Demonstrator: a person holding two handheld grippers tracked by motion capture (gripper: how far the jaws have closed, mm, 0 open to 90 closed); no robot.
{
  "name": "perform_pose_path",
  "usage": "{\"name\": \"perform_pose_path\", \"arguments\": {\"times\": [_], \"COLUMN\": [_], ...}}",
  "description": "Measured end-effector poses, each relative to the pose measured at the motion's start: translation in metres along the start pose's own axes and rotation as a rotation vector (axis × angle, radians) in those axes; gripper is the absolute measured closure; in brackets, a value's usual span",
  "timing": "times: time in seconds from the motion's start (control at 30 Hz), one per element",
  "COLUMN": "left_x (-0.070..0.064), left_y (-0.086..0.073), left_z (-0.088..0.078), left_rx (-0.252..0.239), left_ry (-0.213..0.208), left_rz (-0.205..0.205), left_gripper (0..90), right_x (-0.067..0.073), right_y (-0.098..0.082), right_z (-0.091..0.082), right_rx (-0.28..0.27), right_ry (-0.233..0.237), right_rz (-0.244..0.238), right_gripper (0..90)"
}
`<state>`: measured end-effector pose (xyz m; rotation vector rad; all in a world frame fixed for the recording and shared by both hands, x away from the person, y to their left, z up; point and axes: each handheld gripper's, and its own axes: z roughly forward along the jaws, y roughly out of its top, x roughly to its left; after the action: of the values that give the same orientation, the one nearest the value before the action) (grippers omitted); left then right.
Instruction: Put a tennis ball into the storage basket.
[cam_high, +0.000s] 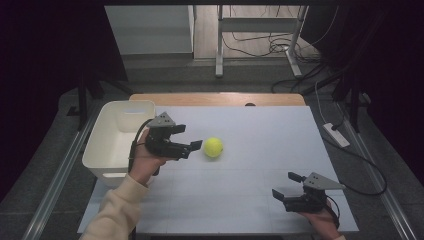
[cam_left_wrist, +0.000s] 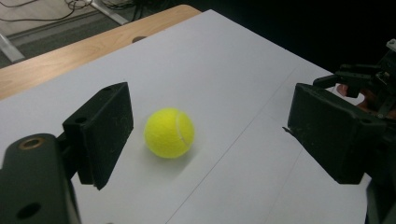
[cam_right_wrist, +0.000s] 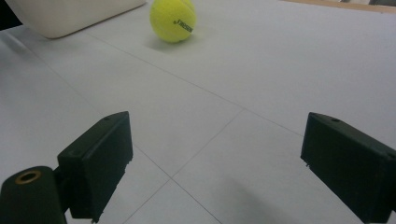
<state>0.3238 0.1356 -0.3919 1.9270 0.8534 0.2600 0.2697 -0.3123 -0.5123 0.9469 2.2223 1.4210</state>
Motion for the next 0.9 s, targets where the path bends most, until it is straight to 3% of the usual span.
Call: {"name": "perform_pose_path", "arguments": {"times": [0.9], "left_x": [-0.008], "left_y": [-0.002], "left_z": [0.032], "left_rx": [0.076], "left_ry": [-0.010], "left_rz": [0.005], "left_gripper": [15.7], "right_x": [0.000], "right_y": [0.000], "right_z": [0.000], "right_rx": [0.002], "right_ry": [-0.001], "right_rz": [-0.001], "right_gripper": [9.0]}}
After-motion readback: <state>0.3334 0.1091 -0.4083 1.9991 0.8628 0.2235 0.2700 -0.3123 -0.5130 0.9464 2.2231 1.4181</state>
